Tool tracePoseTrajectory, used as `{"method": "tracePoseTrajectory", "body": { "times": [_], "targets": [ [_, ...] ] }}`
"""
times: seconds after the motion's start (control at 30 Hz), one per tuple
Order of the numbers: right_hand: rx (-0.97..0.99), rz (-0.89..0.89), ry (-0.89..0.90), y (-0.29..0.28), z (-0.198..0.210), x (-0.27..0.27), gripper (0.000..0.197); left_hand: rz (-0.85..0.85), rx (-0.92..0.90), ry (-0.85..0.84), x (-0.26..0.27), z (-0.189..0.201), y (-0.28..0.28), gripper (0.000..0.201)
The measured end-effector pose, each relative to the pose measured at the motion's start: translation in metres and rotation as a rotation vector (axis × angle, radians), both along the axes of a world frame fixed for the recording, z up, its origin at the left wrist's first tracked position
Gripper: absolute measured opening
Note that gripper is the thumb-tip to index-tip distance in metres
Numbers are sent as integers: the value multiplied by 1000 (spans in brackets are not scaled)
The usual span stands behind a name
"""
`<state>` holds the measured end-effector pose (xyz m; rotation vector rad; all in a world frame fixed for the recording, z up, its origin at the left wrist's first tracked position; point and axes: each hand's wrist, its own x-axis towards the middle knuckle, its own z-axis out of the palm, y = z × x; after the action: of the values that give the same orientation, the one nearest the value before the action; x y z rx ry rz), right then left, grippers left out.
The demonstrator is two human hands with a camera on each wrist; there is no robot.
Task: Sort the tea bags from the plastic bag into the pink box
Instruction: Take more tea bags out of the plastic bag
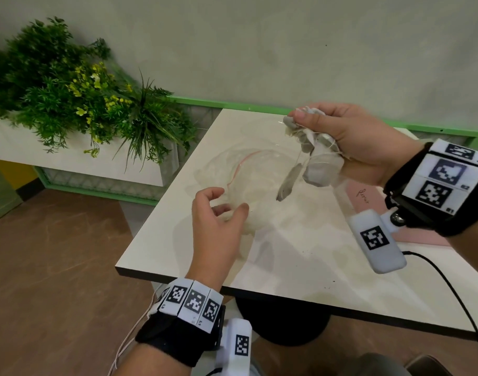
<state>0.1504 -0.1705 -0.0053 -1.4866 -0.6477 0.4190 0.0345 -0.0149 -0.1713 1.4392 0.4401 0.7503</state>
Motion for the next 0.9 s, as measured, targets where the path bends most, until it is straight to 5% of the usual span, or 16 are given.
{"method": "tracePoseTrajectory", "body": {
  "times": [0.1, 0.2, 0.3, 0.37, 0.47, 0.63, 0.9],
  "targets": [
    [-25, -11, 3, -19, -7, -2, 14, 133, 100, -79, -3, 2, -3, 46],
    [-50, -61, 25, -32, -18, -4, 16, 231, 481, -199, -14, 7, -13, 54],
    [-75, -104, 55, -40, -31, -6, 13, -63, 682, -214, -25, 11, -37, 67],
    [-100, -150, 58, -41, -43, -7, 14, -353, 648, -57, -25, 15, -58, 86],
    [-91, -238, 97, -38, -63, -13, 16, -525, 451, 170, -12, 17, -88, 95],
    [-15, -318, 197, -35, -91, -23, 22, -535, 122, 224, 15, 8, -99, 25],
    [79, -253, 465, -64, -113, -24, 25, -475, -237, 170, 9, 16, -93, 17]
  ]
}}
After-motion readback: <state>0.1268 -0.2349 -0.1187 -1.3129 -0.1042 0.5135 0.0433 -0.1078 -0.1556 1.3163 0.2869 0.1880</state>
